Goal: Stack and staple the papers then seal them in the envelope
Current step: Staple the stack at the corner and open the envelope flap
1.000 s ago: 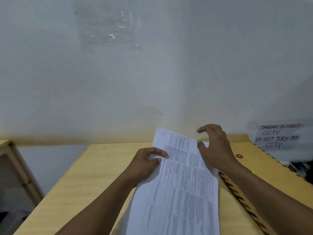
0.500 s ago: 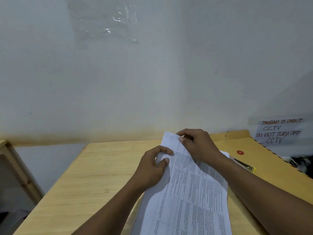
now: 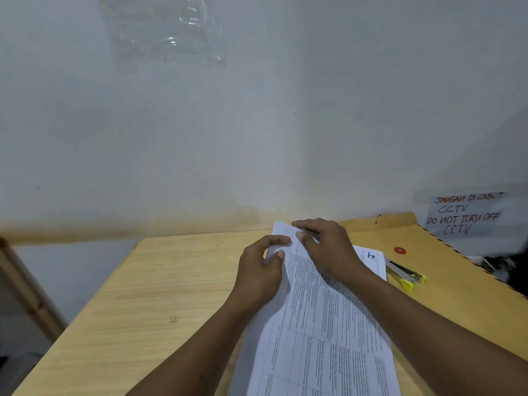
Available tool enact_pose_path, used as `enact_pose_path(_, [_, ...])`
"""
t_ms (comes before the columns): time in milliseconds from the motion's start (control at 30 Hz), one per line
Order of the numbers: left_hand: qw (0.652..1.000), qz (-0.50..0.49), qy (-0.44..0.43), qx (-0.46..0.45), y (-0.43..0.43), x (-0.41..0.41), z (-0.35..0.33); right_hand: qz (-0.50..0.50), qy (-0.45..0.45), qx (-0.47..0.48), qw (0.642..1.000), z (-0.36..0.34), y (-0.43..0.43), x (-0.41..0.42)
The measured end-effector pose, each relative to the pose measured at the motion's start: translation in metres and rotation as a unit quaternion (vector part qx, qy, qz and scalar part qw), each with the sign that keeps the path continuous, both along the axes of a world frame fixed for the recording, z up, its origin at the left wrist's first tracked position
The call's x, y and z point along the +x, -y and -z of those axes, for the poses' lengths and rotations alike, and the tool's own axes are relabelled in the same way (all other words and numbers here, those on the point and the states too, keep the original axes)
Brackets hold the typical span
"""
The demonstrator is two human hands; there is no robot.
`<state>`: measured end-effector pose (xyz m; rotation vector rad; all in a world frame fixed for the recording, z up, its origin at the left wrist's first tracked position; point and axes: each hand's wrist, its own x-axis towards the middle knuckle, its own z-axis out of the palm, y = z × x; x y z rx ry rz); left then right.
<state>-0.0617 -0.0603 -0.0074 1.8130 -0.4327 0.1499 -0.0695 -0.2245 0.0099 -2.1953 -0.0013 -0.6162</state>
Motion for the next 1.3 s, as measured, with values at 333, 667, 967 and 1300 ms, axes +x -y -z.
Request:
enact_pose_path(333, [0.999,0.021,-0.04,0.009,0.006,0.008,0.01,-0.007,-0.109,-0.048,0.993,-0.001,0.019,-0.007])
enact_pose_path(667, [0.988,0.047,-0.121,0.084,0.02,0.017,0.034,0.166,-0.323,-0.221,0.905,0.01,0.102,-0.043])
enact_pose_path(967, [0.992,0.005,-0.112,0.059,0.019,0.017,0.035,0.215,-0.342,-0.206,0.891,0.023,0.121,-0.048])
enact_pose_path(1300, [0.999,-0.011,-0.039,0.027,0.007,0.011,0.025,0.178,-0.055,0.088,0.978,-0.051,0.091,-0.018])
